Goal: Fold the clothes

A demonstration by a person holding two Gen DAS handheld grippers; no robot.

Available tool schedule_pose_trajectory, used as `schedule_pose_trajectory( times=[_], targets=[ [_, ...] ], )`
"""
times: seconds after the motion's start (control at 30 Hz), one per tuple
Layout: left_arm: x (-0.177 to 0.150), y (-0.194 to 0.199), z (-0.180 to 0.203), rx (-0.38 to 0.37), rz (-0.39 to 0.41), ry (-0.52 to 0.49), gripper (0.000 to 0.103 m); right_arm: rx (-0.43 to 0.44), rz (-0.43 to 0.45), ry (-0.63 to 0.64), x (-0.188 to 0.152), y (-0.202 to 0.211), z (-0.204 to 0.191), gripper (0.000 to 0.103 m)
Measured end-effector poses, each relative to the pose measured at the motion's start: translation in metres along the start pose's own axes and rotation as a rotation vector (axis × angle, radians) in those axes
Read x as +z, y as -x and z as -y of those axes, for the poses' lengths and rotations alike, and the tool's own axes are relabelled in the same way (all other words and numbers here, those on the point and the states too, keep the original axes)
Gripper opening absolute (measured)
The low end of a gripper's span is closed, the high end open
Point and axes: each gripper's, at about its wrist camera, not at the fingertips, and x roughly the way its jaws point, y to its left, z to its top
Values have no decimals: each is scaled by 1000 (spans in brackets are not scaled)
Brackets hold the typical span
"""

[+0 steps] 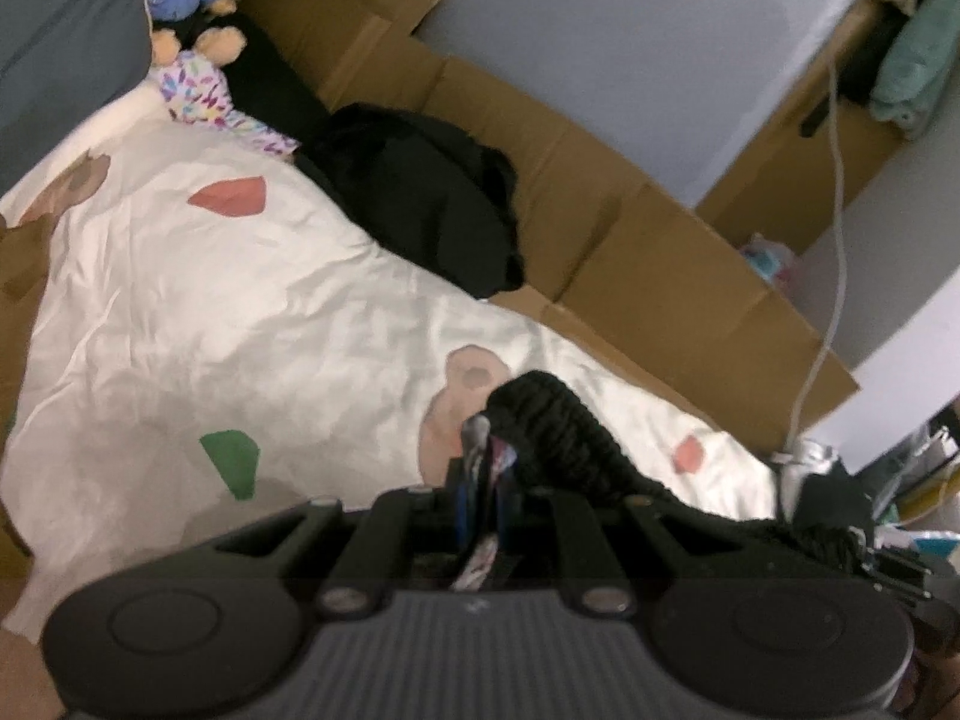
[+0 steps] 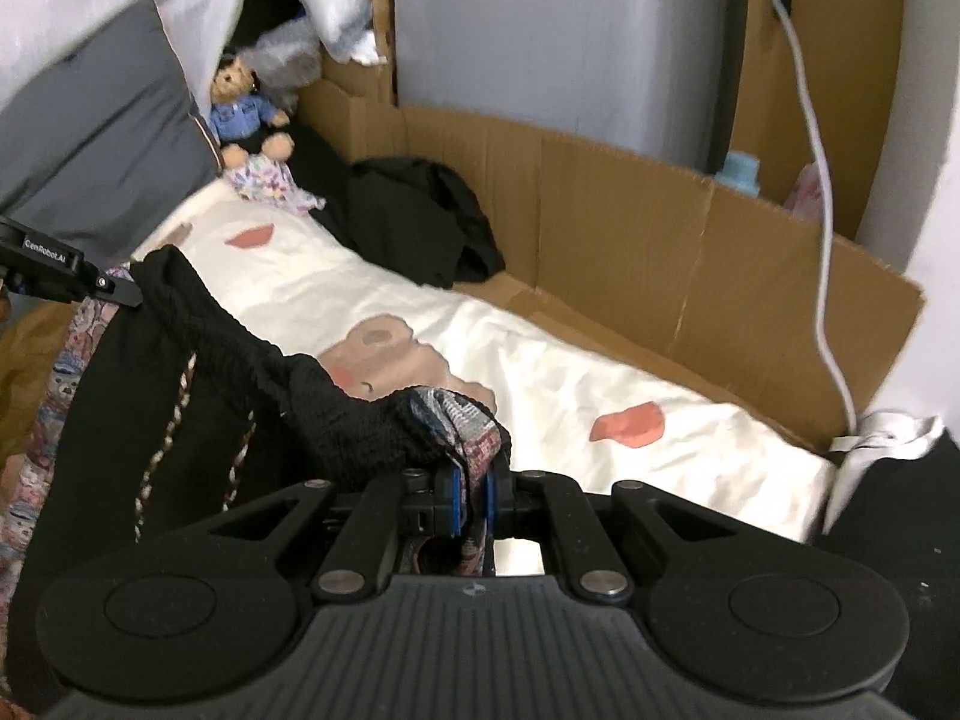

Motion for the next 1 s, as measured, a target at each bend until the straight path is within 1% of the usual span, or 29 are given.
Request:
schedule_pose_trajectory(
  times=[0.13, 0.33, 0.6, 0.87, 1.0],
  targets=[
    [3, -30, -13, 19, -7, 17, 9, -3, -19, 12, -1, -34, 3, 8],
    [2, -61, -30, 42, -14, 34, 9, -3, -44, 22, -1, -75, 7, 8],
    [7, -87, -42, 63, -2, 42, 9, -3, -77, 30, 2, -124, 16, 8],
    [28, -117, -42, 87, 17, 40, 9, -12, -125, 42, 15, -175, 32, 8],
    [34, -127, -48, 108, 22, 50, 9, -7, -139, 45, 23, -197, 37, 8]
  ],
)
